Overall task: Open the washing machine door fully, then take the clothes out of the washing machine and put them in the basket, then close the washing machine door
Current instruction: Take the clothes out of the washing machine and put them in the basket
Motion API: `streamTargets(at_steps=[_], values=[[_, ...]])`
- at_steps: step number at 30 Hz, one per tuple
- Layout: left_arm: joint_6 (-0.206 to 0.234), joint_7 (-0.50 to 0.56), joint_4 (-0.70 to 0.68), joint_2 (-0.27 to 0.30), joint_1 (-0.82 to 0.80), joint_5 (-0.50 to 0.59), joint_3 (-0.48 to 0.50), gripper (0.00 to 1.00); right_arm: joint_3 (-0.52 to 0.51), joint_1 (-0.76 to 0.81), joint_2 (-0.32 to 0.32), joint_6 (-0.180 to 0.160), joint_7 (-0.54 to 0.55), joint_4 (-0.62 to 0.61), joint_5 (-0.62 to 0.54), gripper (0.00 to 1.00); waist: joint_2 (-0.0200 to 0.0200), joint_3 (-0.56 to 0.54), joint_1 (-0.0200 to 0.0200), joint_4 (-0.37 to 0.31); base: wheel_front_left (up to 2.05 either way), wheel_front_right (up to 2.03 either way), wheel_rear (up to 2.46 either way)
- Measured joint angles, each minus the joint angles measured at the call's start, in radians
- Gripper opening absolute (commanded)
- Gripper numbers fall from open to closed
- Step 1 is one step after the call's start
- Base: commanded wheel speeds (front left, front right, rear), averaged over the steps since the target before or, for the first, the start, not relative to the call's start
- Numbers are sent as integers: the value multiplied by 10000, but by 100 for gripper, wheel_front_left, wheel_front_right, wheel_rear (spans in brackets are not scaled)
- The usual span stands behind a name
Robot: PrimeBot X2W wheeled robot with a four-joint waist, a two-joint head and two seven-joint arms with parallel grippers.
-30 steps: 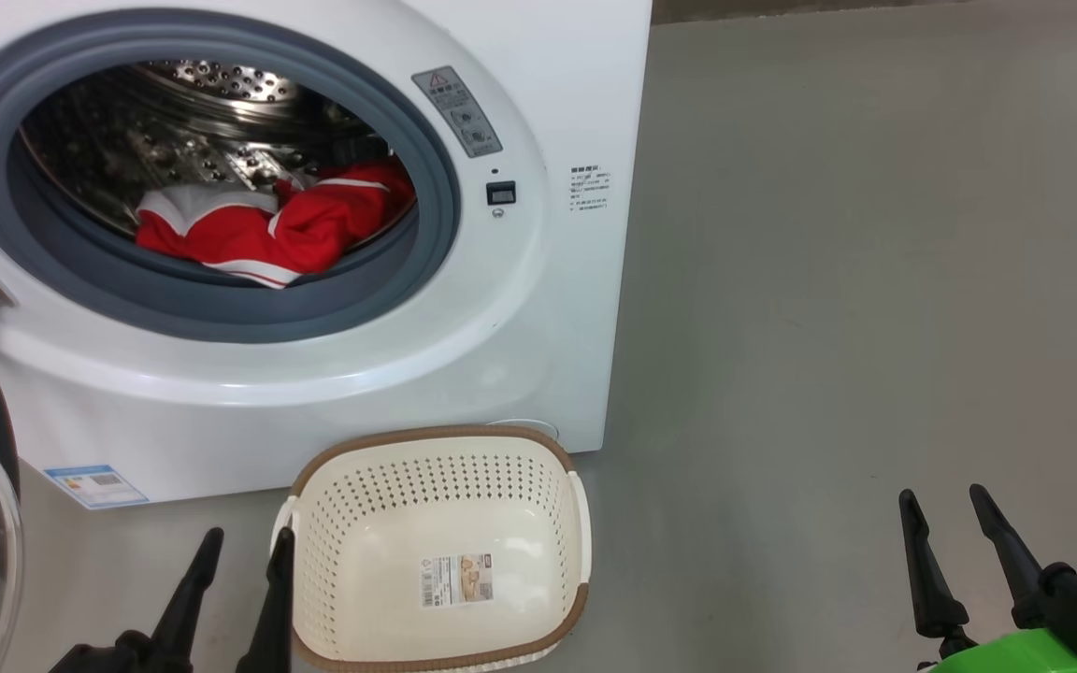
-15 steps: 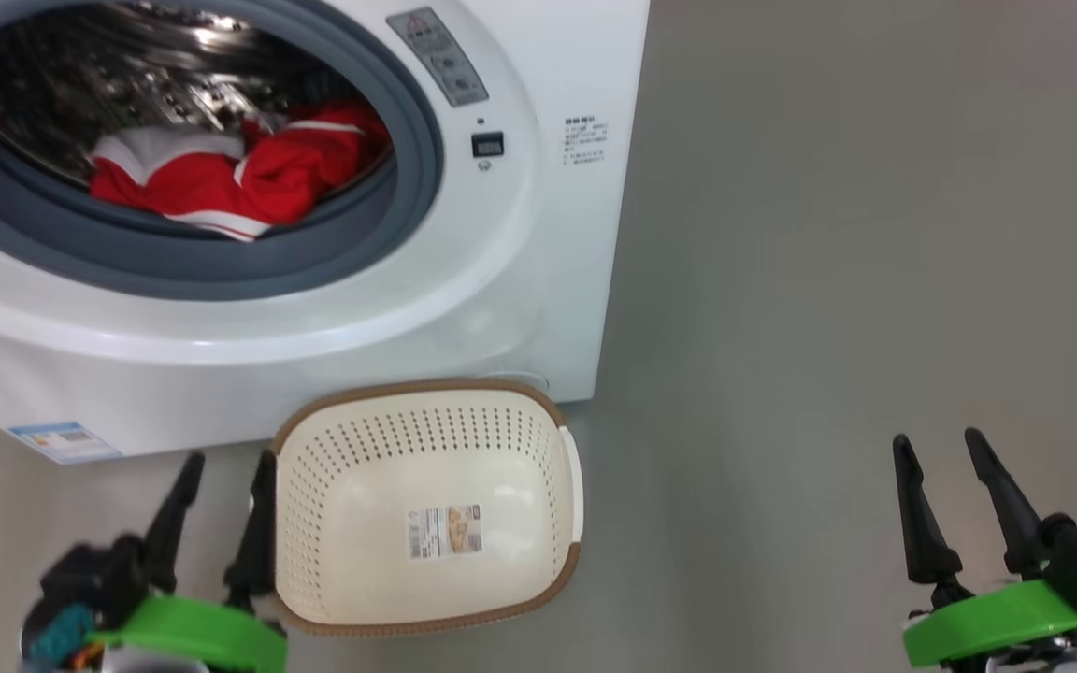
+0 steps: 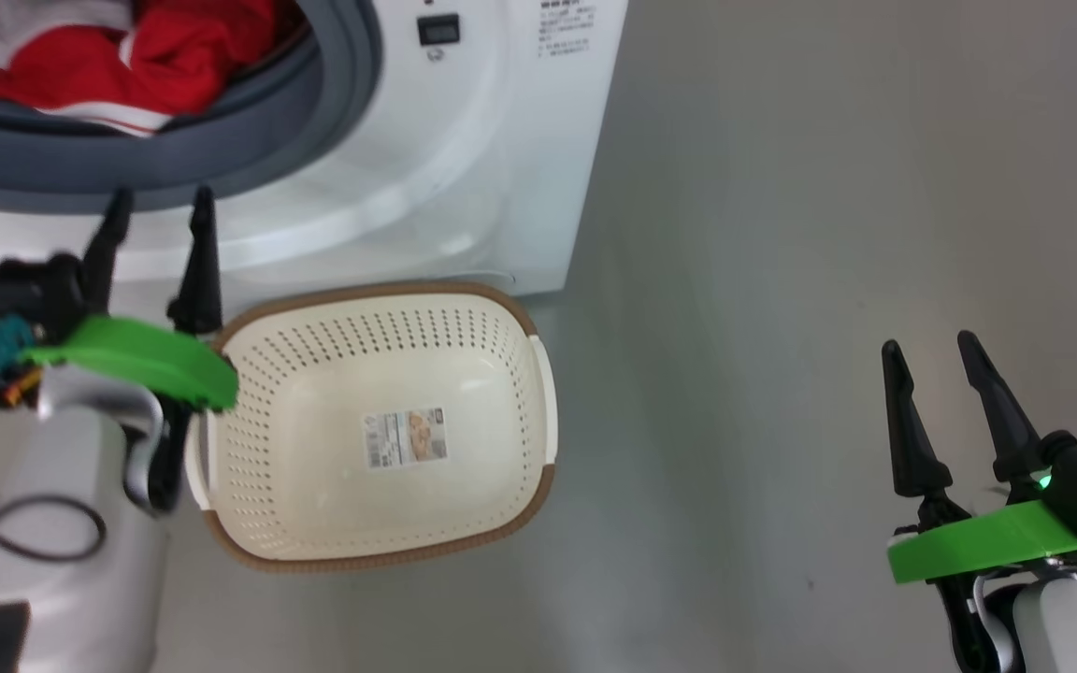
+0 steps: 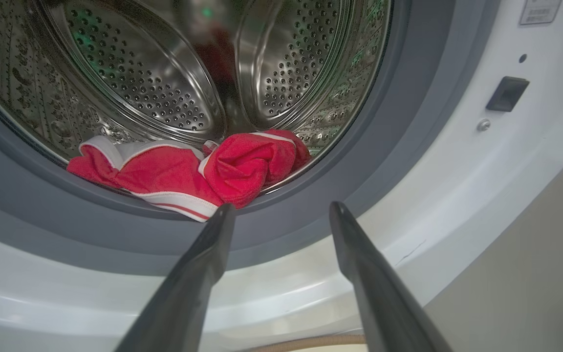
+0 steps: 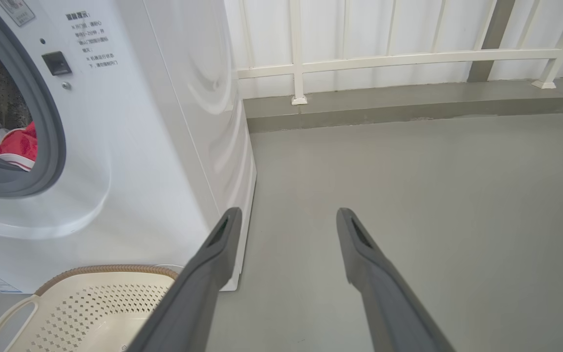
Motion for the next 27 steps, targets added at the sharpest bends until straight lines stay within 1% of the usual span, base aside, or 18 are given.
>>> streamTargets(at_steps=[6,11,14,19,27], values=[[2,0,1517,318,-1917,249,75,100,144,-322,0,0,0,-144,180,100,0,725,0,-259,0,0,0],[17,-2,2324,583,-3189,464,109,100,261,-515,2,0,0,-226,297,100,0,1203,0,-502,0,0,0],[36,0,2658,671,-3717,617,125,100,322,-618,0,0,0,-232,303,100,0,1452,0,-642,0,0,0],[290,-2,3055,988,-4532,853,173,100,571,-933,0,0,0,-347,403,100,0,1828,0,-906,0,0,0],[393,-2,3929,1384,-5388,1183,150,100,780,-1155,4,0,0,-520,527,100,0,2378,0,-1339,0,0,0]])
